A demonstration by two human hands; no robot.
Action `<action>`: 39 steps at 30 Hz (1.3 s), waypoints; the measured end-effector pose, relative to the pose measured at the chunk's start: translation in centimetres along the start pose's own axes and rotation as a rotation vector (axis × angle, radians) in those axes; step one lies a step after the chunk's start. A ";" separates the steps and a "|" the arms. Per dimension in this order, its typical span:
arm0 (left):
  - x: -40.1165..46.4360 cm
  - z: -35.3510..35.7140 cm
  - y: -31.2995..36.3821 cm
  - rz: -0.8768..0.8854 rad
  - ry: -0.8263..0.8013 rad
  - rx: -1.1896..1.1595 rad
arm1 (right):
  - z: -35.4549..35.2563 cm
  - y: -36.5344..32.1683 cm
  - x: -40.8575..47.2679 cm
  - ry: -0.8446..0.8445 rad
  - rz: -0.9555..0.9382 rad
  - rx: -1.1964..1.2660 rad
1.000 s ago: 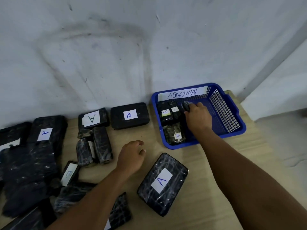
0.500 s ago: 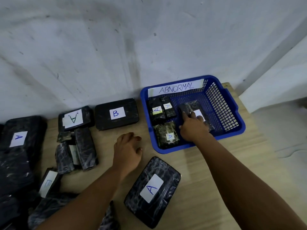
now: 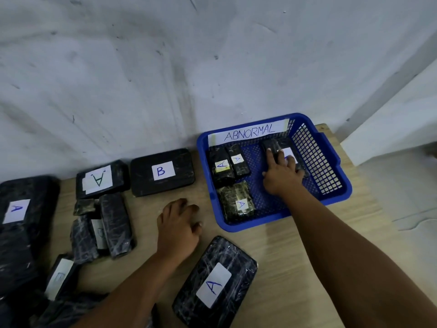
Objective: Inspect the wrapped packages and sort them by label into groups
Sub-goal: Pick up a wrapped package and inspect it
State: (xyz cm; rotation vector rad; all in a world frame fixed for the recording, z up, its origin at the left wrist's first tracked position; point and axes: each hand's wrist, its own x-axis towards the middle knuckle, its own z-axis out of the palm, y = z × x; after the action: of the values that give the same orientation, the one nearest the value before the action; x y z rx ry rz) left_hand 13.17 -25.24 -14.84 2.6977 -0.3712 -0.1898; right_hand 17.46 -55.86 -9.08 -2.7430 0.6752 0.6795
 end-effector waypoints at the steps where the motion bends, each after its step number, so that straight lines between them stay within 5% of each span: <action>1: -0.1 0.0 0.0 0.003 -0.002 -0.002 | 0.1 0.1 0.0 0.000 -0.003 0.002; 6: -0.6 -1.0 -0.6 0.009 -0.096 -0.031 | -0.2 -0.5 -1.4 0.076 -0.007 0.136; 9: -2.0 -2.2 -1.2 -0.006 -0.087 -0.105 | -0.4 -1.7 -3.8 0.350 -0.067 0.274; 12: -4.2 -4.0 -2.5 -0.019 0.060 -0.080 | 0.5 -4.2 -7.9 0.610 -0.228 0.476; 16: -6.1 -6.9 -5.8 -0.203 0.374 0.097 | 3.1 -9.0 -14.1 0.751 -0.413 0.630; 20: -6.8 -8.6 -8.3 -0.558 0.159 0.093 | 5.9 -13.1 -18.4 0.688 -0.500 0.672; 23: -7.0 -9.2 -9.3 -0.522 0.092 0.206 | 7.2 -14.7 -20.1 0.528 -0.472 0.700; 29: -9.3 -11.5 -11.0 -0.559 0.209 0.106 | 8.5 -15.7 -22.6 0.480 -0.496 0.653; 33: -11.8 -15.1 -11.7 -0.389 0.426 -0.289 | 8.2 -17.3 -23.7 0.385 -0.509 0.666; 39: -13.6 -25.2 -11.9 -0.107 0.415 -0.627 | 3.6 -22.2 -26.7 0.245 -0.575 0.813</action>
State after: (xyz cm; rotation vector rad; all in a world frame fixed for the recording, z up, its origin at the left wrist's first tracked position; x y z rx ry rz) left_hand 7.57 -1.39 4.14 2.0635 -0.0264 0.1954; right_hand 5.94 -25.34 3.43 -2.0803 0.1146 -0.0717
